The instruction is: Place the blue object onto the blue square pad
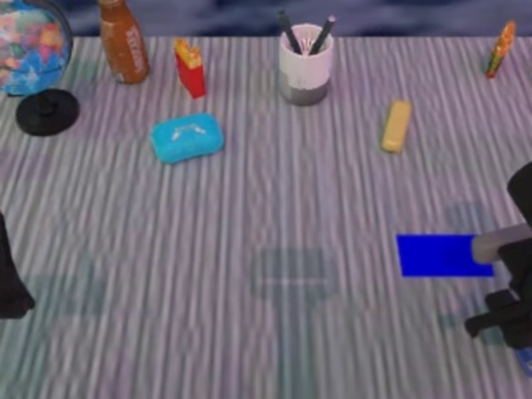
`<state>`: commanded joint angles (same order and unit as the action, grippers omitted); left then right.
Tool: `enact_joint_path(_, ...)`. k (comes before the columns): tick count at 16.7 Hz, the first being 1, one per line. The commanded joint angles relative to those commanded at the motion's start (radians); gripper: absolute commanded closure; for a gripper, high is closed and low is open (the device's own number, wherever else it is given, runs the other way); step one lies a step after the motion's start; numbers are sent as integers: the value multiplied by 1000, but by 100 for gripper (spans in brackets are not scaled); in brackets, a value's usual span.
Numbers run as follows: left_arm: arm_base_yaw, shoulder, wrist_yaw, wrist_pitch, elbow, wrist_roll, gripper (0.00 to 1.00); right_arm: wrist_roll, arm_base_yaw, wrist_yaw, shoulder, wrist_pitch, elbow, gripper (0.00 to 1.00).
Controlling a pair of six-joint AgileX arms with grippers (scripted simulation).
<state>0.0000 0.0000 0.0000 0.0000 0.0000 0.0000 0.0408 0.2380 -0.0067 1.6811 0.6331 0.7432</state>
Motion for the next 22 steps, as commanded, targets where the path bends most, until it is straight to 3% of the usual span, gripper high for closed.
enact_joint_path(9,0,0,0,0,0,0,0,3,0,5,-8,18,14,100)
enact_joint_path(18,0,0,0,0,0,0,0,9,4,5,-169,409,227,100)
enact_joint_path(22,0,0,0,0,0,0,0,10,4,5,-196,446,253,100)
